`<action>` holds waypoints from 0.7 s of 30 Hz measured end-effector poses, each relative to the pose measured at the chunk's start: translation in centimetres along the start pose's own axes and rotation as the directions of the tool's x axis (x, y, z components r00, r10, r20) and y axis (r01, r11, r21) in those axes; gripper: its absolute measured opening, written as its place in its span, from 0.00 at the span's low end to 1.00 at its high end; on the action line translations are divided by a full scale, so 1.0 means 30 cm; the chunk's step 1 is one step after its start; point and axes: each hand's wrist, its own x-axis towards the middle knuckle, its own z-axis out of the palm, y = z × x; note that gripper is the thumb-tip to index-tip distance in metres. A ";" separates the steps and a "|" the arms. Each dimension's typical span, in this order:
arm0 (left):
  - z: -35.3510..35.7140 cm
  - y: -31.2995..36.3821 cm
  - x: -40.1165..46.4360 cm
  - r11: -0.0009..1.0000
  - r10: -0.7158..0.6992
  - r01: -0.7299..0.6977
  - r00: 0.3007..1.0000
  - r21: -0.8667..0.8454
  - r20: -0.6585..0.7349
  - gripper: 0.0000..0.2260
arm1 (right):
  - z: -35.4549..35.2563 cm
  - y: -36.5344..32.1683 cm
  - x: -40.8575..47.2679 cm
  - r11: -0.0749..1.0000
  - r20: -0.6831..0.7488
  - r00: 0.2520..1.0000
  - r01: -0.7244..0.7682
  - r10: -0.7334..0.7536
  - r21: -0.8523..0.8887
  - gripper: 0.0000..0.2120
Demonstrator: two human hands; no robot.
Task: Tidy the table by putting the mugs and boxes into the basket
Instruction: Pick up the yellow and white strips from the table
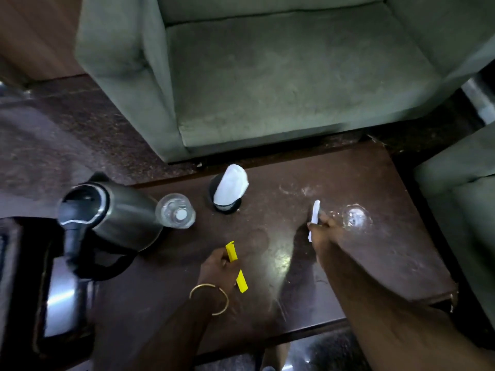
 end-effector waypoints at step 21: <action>-1.200 0.231 -0.499 0.956 0.084 -0.129 0.981 -0.263 -0.175 0.06 | 0.263 -0.708 -1.317 0.948 0.712 0.640 0.296 -0.290 0.119 0.09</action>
